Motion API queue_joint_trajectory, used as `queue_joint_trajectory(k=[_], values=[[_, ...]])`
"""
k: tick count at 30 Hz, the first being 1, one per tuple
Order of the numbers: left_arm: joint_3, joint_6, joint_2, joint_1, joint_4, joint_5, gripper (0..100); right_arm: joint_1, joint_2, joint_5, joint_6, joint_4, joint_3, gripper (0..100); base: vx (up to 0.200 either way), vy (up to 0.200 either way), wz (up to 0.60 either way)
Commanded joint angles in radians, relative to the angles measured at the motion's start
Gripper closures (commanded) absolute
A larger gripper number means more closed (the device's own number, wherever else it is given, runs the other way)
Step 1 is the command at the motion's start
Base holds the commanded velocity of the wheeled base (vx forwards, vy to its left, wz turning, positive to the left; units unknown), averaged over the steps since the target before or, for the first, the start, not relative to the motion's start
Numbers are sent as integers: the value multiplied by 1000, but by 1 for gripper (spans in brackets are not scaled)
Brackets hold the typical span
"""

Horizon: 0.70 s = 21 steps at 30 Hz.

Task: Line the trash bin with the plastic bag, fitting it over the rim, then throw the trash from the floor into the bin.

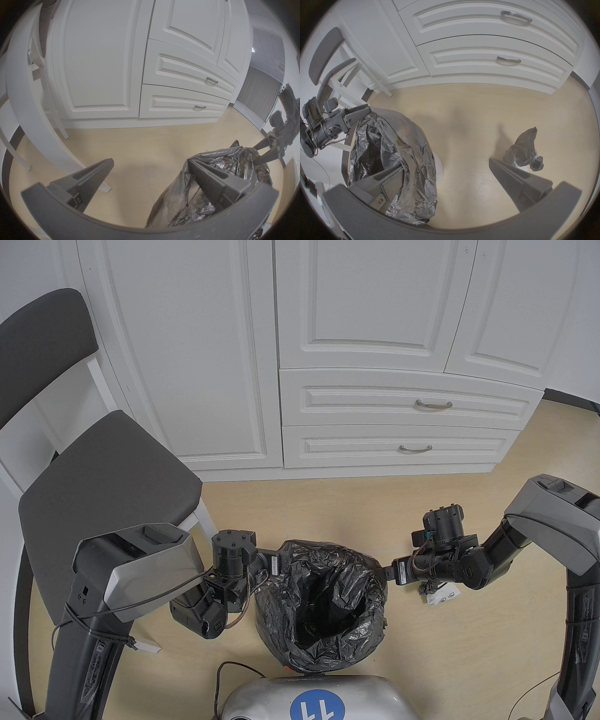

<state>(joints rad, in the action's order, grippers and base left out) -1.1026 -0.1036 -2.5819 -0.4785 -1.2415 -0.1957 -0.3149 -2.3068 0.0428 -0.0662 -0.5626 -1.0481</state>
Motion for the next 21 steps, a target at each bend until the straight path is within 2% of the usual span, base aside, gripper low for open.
queue_joint_trajectory(k=[1, 14, 21], values=[[-3, -1, -17, 1, 4, -1, 0, 2, -22, 2, 0, 0, -4, 0, 0, 0, 0], [-13, -4, -40, 5, 4, -1, 0, 7, -54, 16, -1, 0, -20, 0, 0, 0, 0], [113, -4, 109, -5, -6, 2, 0, -23, 109, 22, 2, 0, 60, 0, 0, 0, 0]])
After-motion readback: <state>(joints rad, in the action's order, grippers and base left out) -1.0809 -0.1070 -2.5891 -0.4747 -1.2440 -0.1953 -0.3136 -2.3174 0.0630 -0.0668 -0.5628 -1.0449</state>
